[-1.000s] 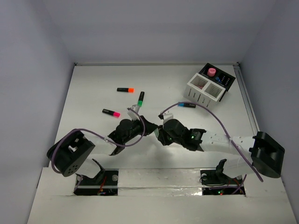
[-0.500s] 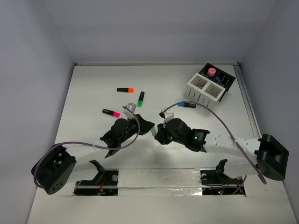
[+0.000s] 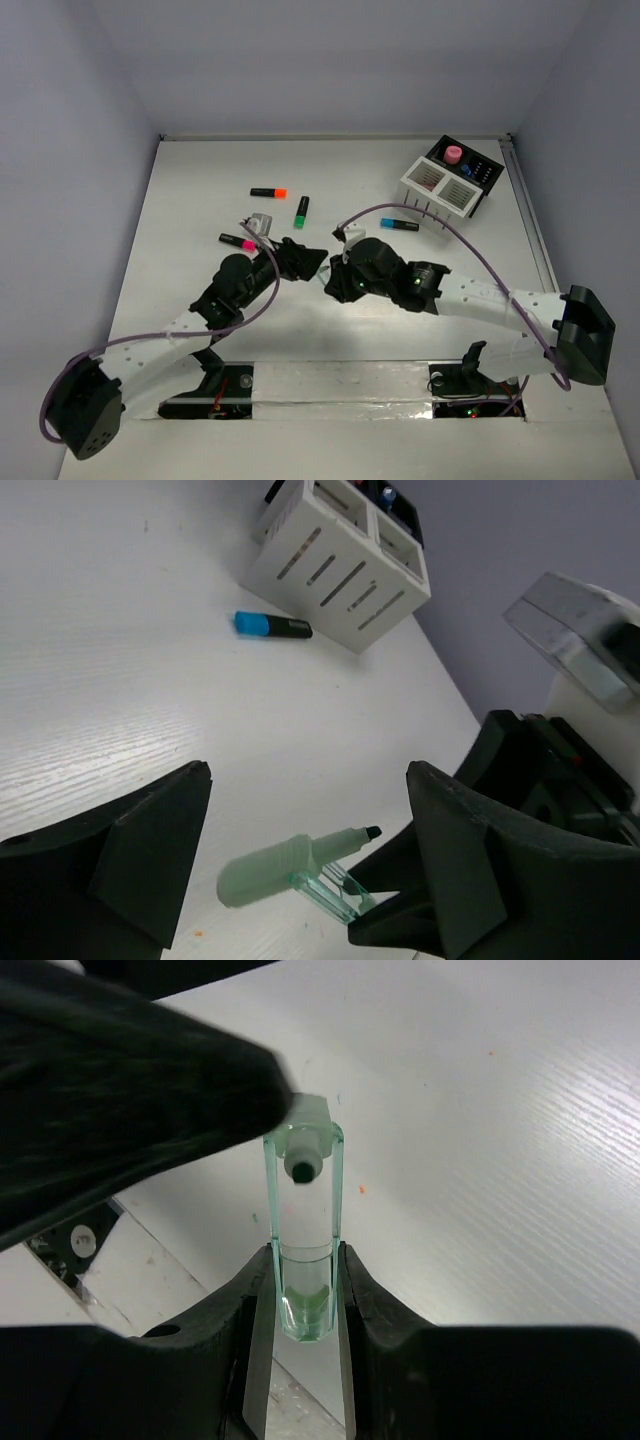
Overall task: Sort the stationery into containers
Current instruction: Close the pen cap on the pen.
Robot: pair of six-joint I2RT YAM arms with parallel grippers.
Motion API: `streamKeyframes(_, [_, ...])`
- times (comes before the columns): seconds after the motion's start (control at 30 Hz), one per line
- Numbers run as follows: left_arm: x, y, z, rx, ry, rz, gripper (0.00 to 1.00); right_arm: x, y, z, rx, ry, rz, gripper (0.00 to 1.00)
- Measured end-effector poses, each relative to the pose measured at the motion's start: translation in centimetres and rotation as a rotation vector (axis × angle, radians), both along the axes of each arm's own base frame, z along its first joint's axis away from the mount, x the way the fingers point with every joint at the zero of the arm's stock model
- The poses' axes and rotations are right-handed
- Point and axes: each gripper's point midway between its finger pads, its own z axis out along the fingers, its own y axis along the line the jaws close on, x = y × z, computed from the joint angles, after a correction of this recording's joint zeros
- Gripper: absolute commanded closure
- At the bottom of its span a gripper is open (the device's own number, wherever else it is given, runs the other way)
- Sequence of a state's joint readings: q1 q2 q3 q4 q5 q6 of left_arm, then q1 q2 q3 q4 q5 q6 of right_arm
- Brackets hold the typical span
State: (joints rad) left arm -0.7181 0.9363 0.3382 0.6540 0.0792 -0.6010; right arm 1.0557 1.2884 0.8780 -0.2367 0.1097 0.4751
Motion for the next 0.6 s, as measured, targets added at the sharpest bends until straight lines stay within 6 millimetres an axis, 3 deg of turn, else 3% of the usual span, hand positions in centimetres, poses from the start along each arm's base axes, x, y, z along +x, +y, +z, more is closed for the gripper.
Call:
streamKeyframes(0.1, [-0.3,1.4,2.1,-0.03,-0.053,0.044,0.29,0.5,0.1,0.9,0.013,0.002,-0.006,1.0])
streamKeyframes(0.2, [-0.9,2.8,3.0,-0.057,-0.088,0.085,0.37,1.0,-0.1,1.1,0.014,0.011,-0.015,1.0])
streamKeyframes(0.3, [-1.5,4.0,1.5,-0.054,-0.079,0.111,0.44,1.3,-0.4,0.9,0.009,0.031,-0.015,1.0])
streamKeyframes(0.43, [-2.4,4.9,-1.9,-0.022,-0.03,0.119,0.43,1.7,-0.7,1.3,0.033,0.076,0.003,1.0])
streamKeyframes(0.6, [-3.3,5.3,-4.3,-0.012,-0.008,0.106,0.42,2.5,-1.6,2.4,0.108,0.141,0.019,1.0])
